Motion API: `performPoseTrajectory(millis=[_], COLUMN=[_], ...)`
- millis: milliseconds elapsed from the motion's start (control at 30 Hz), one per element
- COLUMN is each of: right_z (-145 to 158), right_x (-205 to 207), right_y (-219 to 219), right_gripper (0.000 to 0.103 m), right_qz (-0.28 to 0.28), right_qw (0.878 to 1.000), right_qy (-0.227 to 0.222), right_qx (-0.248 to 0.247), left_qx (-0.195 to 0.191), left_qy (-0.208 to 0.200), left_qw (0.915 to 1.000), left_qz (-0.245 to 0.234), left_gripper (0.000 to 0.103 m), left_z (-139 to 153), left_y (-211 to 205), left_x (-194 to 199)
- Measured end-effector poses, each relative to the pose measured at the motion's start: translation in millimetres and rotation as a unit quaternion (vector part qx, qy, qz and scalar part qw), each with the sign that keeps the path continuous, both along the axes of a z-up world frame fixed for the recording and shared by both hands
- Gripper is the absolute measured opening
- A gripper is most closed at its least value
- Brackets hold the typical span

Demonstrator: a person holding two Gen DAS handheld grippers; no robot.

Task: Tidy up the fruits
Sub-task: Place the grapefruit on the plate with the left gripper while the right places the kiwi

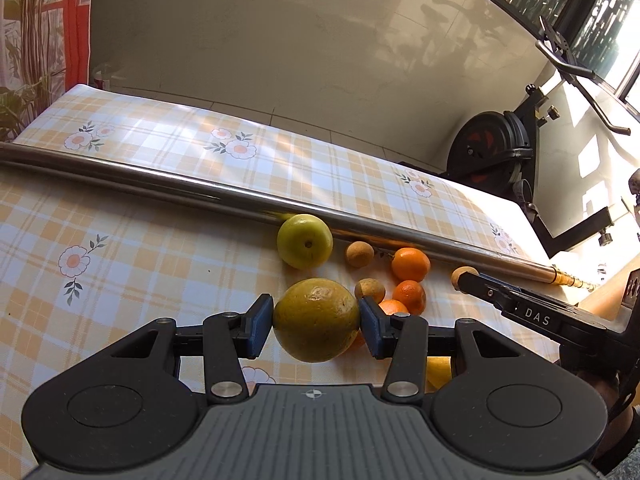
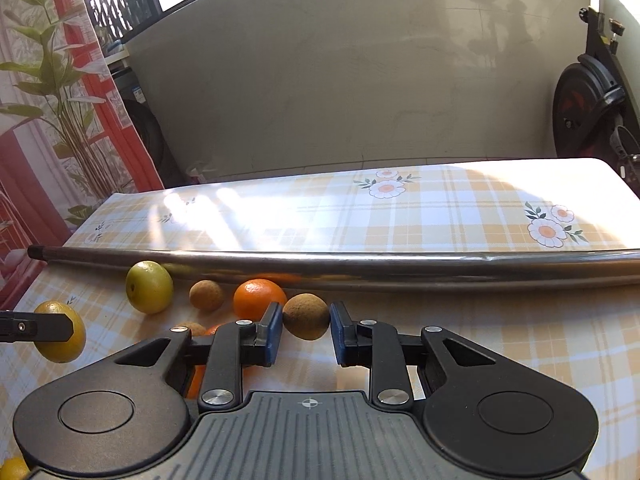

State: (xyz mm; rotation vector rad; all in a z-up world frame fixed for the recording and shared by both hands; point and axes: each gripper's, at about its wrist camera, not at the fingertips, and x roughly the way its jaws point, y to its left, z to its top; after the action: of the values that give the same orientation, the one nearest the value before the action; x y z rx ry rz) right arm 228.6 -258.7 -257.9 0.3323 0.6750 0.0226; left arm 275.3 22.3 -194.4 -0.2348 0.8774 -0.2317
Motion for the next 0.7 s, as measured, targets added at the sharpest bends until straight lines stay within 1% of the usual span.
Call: performPoseTrajectory(millis=[100,267,467,700], right_z=[13.0,30.8,34.9,31.9], right_x=[-25.9,-71.2,-110.7,-140.2], right_y=[7.5,31.6,64.0,81.3], right_gripper=[0.024,0.024,0.024,0.024], right_qz=[0.001,0.02,0.038,0.036], right_qw=[1.0,0.999,0.998,0.998], right_qy=[-0.018,-0.046,-0.048,-0.037], right_qx=[0.003,-0.02,-0.034,-0.024], left_qx=[0.003,0.011,0.026,0.034], left_qy=[-0.001,0.0,0.008,0.019], left_qw=[0.9999,0.9992,0.9982,0.9968], left_qz=[-0.013,-0.039,-0.053,-0.07], left_gripper=[0.049,0.049,0.049,0.049], left_z=[6.4,11.6,8.1,4.3], left_y=[3.6,4.3,6.8,4.0], left_x=[-14.7,-42.0,-70.5,-90.1])
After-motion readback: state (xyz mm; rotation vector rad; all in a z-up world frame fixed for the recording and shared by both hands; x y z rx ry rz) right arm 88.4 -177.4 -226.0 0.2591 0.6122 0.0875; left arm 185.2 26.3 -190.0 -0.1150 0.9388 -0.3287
